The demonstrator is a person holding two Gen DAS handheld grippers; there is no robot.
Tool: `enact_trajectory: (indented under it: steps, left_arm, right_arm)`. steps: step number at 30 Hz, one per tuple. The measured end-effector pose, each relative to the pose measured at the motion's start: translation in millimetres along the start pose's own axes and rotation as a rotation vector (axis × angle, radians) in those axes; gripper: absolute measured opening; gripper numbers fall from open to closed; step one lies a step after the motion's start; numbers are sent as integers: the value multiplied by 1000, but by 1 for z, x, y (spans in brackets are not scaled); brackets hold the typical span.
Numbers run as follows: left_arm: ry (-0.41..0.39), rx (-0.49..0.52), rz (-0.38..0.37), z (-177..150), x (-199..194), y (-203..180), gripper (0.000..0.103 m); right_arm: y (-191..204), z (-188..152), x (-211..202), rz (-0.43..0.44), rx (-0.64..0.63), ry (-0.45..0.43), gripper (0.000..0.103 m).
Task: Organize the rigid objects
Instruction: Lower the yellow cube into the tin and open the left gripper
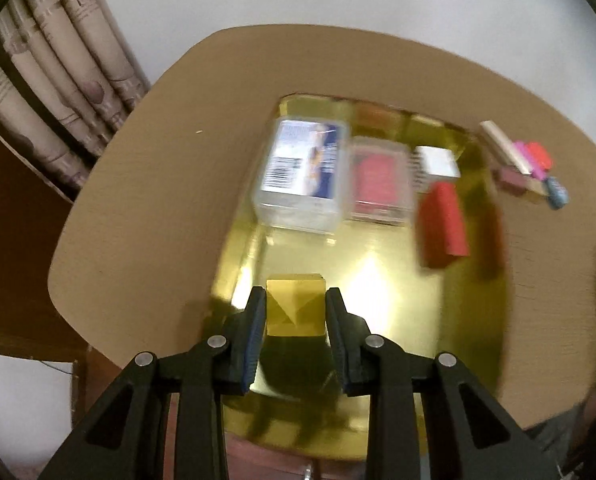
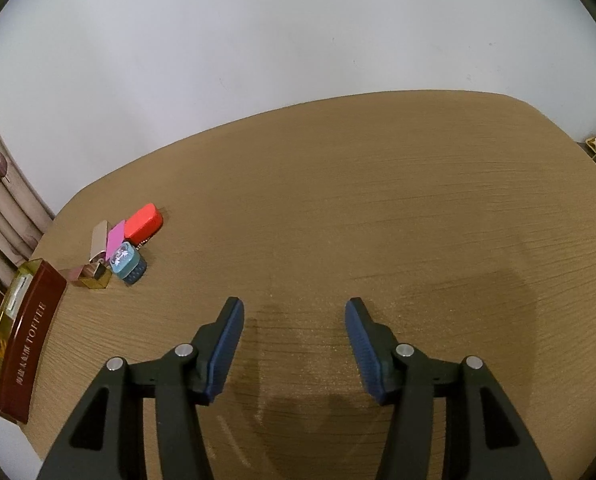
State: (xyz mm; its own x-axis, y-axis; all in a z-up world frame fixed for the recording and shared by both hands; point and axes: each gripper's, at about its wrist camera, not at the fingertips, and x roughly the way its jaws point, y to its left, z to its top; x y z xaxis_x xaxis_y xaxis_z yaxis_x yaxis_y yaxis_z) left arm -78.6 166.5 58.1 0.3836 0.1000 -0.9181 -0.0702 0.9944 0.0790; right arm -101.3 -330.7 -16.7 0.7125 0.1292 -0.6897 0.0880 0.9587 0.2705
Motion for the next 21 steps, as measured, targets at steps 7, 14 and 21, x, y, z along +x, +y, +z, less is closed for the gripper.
enact_trajectory:
  steps: [7,14,21]
  left_arm:
    - [-51,63,2,17,16,-3,27]
    - [-161,115,76,29,10,-10,33]
    - [-230,43,31,8,-34,-1,42]
  right_arm:
    - [5,2,8,-12,-18,7,55]
    - [5,2,11,-13,-20,8,55]
    - [5,2,12,-13,-19,8,55]
